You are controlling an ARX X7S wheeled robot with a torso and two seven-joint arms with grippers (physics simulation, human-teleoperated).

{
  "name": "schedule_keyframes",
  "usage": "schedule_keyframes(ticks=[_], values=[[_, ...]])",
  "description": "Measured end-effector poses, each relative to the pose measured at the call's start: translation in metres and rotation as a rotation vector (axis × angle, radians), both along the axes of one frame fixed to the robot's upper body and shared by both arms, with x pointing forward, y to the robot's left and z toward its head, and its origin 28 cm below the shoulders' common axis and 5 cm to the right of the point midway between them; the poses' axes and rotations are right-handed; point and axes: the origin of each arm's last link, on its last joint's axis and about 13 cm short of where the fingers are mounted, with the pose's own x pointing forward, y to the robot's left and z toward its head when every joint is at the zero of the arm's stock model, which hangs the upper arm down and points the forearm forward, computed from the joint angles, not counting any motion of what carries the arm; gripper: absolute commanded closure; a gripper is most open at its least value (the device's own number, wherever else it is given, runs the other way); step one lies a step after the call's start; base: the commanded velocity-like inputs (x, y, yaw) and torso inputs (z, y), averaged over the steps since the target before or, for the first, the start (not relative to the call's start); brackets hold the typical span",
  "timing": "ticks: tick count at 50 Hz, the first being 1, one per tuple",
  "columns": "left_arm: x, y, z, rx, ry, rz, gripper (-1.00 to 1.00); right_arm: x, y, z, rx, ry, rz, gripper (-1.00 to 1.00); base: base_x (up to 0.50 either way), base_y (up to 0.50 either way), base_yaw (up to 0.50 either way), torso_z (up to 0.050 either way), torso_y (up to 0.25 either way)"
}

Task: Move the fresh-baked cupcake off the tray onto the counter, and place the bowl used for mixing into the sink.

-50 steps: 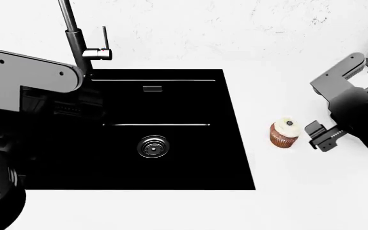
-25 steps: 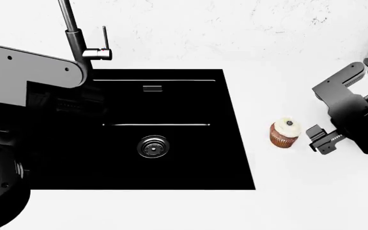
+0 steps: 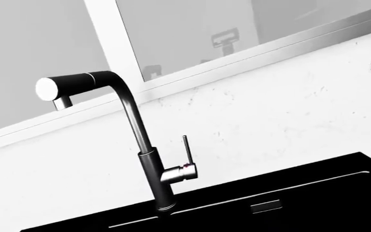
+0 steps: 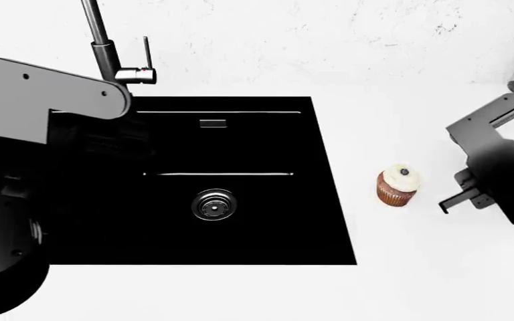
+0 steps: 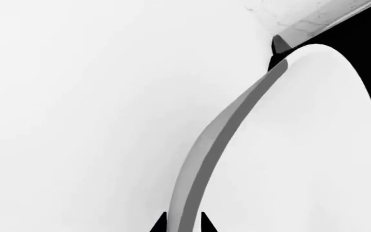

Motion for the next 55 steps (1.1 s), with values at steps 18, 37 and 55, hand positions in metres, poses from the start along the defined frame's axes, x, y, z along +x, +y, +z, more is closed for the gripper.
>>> schedule_keyframes(ticks=[18, 37, 55], values=[[-0.003, -0.002, 0.003, -0.004, -0.015, -0.019, -1.00, -0.018, -0.001, 0.026, -0.032, -0.113, -0.002, 1.00, 0.00, 0.00, 0.00, 0.000, 0.000], [-0.009, 0.002, 0.003, -0.023, -0.043, -0.049, -1.00, -0.045, 0.023, 0.086, -0.068, -0.291, 0.078, 1.00, 0.00, 0.00, 0.00, 0.000, 0.000], [-0.018, 0.009, 0.003, -0.036, -0.067, -0.038, -1.00, -0.067, 0.040, 0.107, -0.071, -0.352, 0.157, 1.00, 0.00, 0.00, 0.00, 0.000, 0.000]])
